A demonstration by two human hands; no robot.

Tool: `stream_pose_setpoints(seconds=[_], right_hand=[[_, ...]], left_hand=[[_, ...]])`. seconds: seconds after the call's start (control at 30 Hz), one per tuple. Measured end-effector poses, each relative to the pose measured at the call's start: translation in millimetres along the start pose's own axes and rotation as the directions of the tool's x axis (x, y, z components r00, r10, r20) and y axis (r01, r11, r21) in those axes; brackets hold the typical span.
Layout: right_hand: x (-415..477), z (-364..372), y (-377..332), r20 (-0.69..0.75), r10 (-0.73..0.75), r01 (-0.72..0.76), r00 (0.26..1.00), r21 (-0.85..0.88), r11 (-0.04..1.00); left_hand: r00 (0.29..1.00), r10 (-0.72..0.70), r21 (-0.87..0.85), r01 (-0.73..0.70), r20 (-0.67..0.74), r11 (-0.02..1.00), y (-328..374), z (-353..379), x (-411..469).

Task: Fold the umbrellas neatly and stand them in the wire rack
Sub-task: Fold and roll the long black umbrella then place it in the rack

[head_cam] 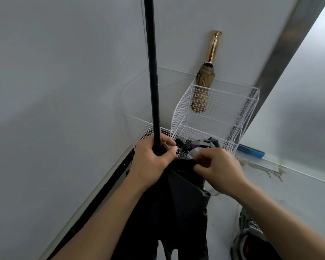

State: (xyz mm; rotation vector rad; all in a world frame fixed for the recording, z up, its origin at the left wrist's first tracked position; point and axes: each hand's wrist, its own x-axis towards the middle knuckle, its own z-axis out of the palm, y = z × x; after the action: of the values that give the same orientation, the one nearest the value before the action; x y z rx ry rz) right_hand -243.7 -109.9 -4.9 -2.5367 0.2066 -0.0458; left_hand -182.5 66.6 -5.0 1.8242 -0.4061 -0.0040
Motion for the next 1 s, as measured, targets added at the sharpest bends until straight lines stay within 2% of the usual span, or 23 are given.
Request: stream_pose_setpoints(seconds=[0.1,0.13,0.27,0.33,0.4,0.5,0.57,0.63,0.7,0.83,0.93,1.0], right_hand=[[4,-5,7,0.051,0.026,-0.021,0.998,-0.103,0.994],[5,-7,9,0.048,0.031,-0.028,0.998,-0.062,0.998],[3,-21,16,0.014,0.013,-0.017,1.0,0.338,0.941],[1,-30,20,0.0,-0.063,0.057,0.998,0.412,0.909],[1,-32,21,0.041,-0.166,0.141,0.985,0.353,0.925],[1,-24,21,0.231,-0.245,0.188,0.942,0.243,0.952],[4,-17,24,0.295,-0.207,0.181,0.933,0.112,0.977],[5,-14,24,0.301,-0.152,0.162,0.941,-0.007,0.987],[6,-12,23,0.265,-0.167,0.167,0.95,0.021,0.986],[1,-4,19,0.073,-0.235,0.21,0.969,0.251,0.945],[-5,0,8,-0.211,-0.157,0.223,0.965,0.341,0.913],[-9,-2,0,-0.282,-0.099,0.193,0.954,0.331,0.924]], left_hand=[[1.0,0.002,0.017,-0.002,0.016,1.0,0,1,0],[1.0,0.001,0.023,-0.001,0.021,1.0,-1,1,0],[1.0,-0.022,0.046,0.021,0.022,0.999,-4,-3,3],[1.0,-0.027,0.035,0.027,0.003,0.999,-5,-6,5],[1.0,-0.027,0.021,0.027,0.0,0.999,-5,-9,5],[0.999,-0.015,0.009,0.015,0.028,1.0,-4,-11,5],[0.999,-0.013,-0.005,0.013,0.053,1.0,-4,-10,4],[0.997,-0.015,-0.023,0.017,0.076,1.0,-4,-10,4],[0.995,-0.014,-0.034,0.018,0.097,0.999,-6,-11,4],[0.997,-0.017,-0.016,0.018,0.078,1.0,-7,-11,6],[1.0,-0.023,-0.001,0.023,0.003,1.0,-5,-10,6],[0.999,-0.014,0.007,0.014,-0.047,1.0,-4,-9,4]])
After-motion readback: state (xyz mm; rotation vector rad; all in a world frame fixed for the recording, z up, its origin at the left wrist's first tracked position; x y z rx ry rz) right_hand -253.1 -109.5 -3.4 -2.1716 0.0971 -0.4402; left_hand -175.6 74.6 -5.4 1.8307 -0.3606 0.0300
